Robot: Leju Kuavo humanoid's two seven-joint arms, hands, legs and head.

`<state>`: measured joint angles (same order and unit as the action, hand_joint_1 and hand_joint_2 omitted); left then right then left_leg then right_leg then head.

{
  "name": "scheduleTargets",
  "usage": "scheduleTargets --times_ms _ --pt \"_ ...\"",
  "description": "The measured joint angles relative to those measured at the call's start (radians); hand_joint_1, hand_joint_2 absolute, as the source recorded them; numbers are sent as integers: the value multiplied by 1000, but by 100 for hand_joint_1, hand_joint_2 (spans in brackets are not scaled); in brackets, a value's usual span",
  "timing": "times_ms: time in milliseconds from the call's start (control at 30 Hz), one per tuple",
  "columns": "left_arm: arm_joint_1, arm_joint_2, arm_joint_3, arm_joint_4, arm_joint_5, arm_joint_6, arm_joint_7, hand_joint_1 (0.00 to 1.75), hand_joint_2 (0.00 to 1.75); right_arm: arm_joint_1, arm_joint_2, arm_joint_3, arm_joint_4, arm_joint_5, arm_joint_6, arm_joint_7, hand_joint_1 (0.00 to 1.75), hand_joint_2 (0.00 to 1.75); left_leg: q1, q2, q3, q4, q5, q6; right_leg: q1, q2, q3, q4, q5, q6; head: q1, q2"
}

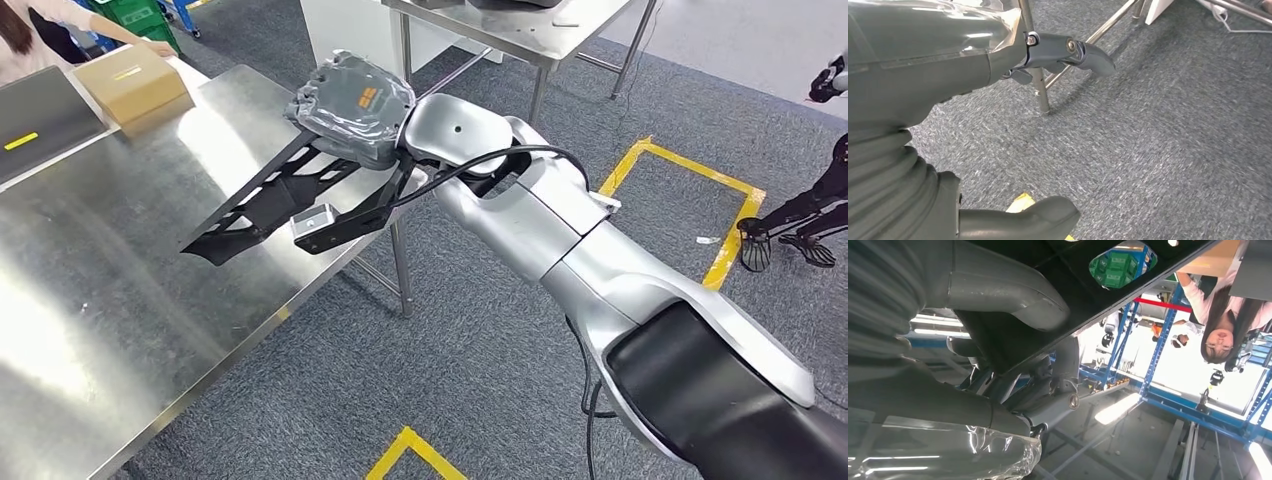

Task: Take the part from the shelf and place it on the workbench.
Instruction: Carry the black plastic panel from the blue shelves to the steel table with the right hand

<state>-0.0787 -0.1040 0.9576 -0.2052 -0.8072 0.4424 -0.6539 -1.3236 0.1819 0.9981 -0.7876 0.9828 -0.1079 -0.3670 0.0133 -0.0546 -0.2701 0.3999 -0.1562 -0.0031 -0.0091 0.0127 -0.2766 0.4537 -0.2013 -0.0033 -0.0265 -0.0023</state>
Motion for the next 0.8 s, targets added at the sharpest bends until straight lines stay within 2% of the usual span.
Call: scheduleTargets --times_ms 233,433,533,800 --pt "0 -1 5 0 0 -1 1 0 175 3 -1 0 7 -2 -3 -2 175 175 4 1 -104 166 -68 1 5 0 -86 135 -53 -1 0 0" --pt "0 -1 7 0 0 -1 1 0 175 3 -1 1 11 -4 -3 -3 175 175 7 1 -165 250 -91 4 7 0 -139 205 -72 2 0 0" --pt "0 -1 7 0 1 -1 1 0 175 3 0 2 12 -7 -3 -5 175 175 7 1 -177 262 -93 4 7 0 -149 214 -72 4 0 0" --pt "1 -2 18 0 7 -1 2 0 175 3 14 8 18 -11 -3 -9 175 175 7 1 -181 268 -93 5 7 0 -149 214 -72 4 0 0"
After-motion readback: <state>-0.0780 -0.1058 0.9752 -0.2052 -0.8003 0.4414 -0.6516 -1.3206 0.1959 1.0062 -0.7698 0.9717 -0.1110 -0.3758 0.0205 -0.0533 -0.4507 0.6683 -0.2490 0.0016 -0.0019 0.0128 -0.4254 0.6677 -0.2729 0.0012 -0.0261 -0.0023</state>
